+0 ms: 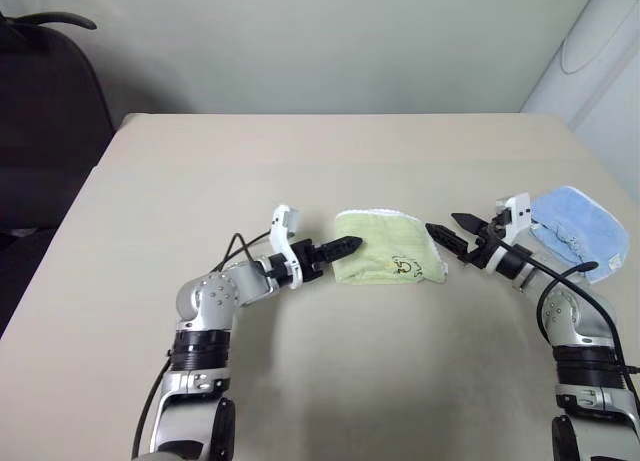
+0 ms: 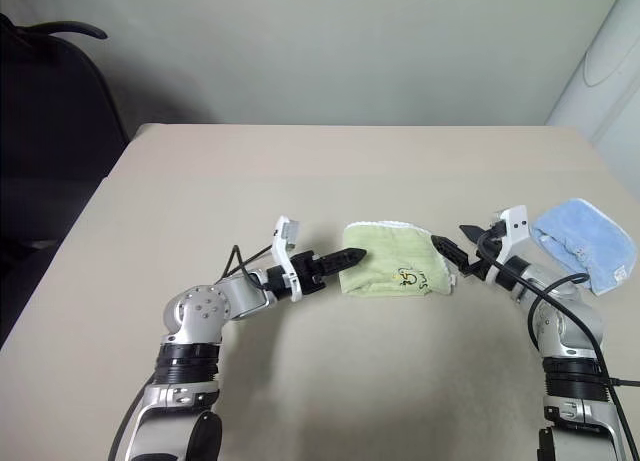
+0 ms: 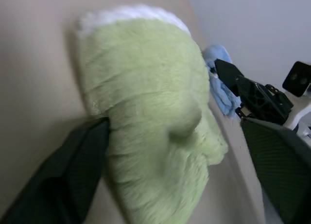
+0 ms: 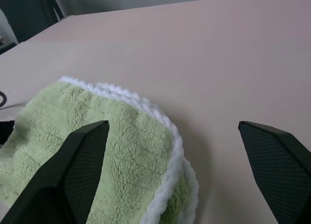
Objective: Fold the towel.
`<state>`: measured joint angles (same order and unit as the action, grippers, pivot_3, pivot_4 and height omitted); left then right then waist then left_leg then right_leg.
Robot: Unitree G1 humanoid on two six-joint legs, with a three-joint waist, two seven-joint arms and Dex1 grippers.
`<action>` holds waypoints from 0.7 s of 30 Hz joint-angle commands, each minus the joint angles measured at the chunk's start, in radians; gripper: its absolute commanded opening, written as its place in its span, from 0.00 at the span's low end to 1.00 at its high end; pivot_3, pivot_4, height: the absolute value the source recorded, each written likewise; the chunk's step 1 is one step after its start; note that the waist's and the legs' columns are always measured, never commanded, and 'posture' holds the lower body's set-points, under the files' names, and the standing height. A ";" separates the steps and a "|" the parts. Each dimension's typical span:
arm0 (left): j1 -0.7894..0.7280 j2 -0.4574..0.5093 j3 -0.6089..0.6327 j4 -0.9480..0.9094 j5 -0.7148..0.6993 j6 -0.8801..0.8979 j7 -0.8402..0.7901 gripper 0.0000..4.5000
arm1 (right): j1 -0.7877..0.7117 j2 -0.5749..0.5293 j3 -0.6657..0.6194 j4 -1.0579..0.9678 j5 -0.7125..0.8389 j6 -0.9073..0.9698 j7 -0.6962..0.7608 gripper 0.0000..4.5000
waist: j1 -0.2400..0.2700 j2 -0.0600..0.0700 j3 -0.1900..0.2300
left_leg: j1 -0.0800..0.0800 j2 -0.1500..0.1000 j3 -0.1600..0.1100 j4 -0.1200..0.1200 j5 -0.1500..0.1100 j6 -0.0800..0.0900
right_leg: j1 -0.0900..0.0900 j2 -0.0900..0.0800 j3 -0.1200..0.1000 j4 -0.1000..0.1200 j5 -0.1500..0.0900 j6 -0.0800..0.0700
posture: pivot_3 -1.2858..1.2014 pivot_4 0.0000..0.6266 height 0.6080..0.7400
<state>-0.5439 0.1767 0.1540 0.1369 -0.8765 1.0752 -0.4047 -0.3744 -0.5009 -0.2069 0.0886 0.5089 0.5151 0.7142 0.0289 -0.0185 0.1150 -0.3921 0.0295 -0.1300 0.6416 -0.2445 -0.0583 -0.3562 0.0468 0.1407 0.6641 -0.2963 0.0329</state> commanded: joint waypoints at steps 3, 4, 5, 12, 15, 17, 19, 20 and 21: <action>-0.077 -0.083 -0.061 0.096 0.059 -0.035 -0.031 0.99 | -0.005 0.012 -0.037 -0.050 0.013 -0.025 -0.030 1.00 | 0.001 0.000 0.000 | 0.000 0.000 0.000 0.001 0.000 0.000 | 0.000 0.000 0.000 0.000 0.000 0.000 | 0.52 0.24 1.00; -0.086 -0.095 -0.071 0.106 0.070 -0.036 -0.036 0.99 | -0.006 0.014 -0.038 -0.052 0.013 -0.027 -0.032 1.00 | 0.001 0.000 0.000 | 0.000 0.000 0.000 0.001 0.000 0.000 | 0.000 0.000 0.000 0.000 0.000 0.000 | 0.52 0.24 1.00; -0.095 -0.106 -0.080 0.117 0.082 -0.038 -0.039 0.99 | -0.005 0.016 -0.040 -0.055 0.014 -0.028 -0.035 1.00 | 0.002 0.000 0.000 | 0.000 0.000 0.000 0.001 0.000 0.000 | 0.000 0.000 0.000 0.000 0.000 0.000 | 0.52 0.24 1.00; -0.111 -0.120 -0.149 0.130 0.169 -0.042 -0.071 0.91 | 0.003 0.022 -0.042 -0.064 0.009 -0.037 -0.056 1.00 | 0.007 0.000 0.000 | 0.000 -0.001 0.000 0.003 0.000 0.001 | 0.001 0.000 0.000 0.000 -0.001 0.001 | 0.52 0.24 1.00; -0.100 -0.113 -0.181 0.114 0.205 -0.057 -0.088 0.72 | 0.001 0.026 -0.041 -0.063 0.009 -0.041 -0.062 1.00 | 0.009 0.000 0.000 | 0.000 -0.001 0.000 0.003 -0.001 0.001 | 0.002 0.000 0.000 0.000 -0.001 0.002 | 0.52 0.24 1.00; -0.091 -0.109 -0.196 0.099 0.222 -0.060 -0.097 0.56 | -0.002 0.028 -0.040 -0.058 0.008 -0.049 -0.066 1.00 | 0.009 0.000 0.000 | 0.000 -0.001 0.000 0.003 -0.001 0.001 | 0.002 -0.001 0.000 0.000 -0.001 0.002 | 0.52 0.24 1.00; -0.085 -0.106 -0.204 0.088 0.238 -0.064 -0.096 0.38 | -0.007 0.031 -0.042 -0.051 0.007 -0.058 -0.073 1.00 | 0.009 0.000 0.000 | 0.000 -0.001 0.000 0.003 -0.001 0.001 | 0.002 -0.001 0.000 0.000 -0.001 0.002 | 0.52 0.24 1.00; -0.082 -0.106 -0.205 0.085 0.247 -0.064 -0.093 0.31 | -0.011 0.033 -0.045 -0.047 0.007 -0.061 -0.078 1.00 | 0.009 0.000 0.000 | 0.000 -0.001 0.000 0.003 -0.001 0.001 | 0.001 -0.001 0.000 0.000 -0.001 0.002 | 0.52 0.24 1.00; -0.079 -0.106 -0.204 0.083 0.253 -0.066 -0.091 0.23 | -0.016 0.035 -0.048 -0.040 0.008 -0.066 -0.083 1.00 | 0.009 0.000 0.000 | 0.000 -0.001 0.000 0.003 -0.001 0.001 | 0.001 0.000 0.000 0.000 -0.001 0.002 | 0.52 0.24 1.00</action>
<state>-0.6307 0.0777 -0.0223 0.2472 -0.6331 1.0120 -0.4845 -0.3706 -0.4683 -0.2201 0.0689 0.5081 0.4757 0.6440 0.0379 -0.0185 0.1150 -0.3923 0.0286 -0.1299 0.6446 -0.2452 -0.0573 -0.3547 0.0464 0.1411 0.6640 -0.2973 0.0347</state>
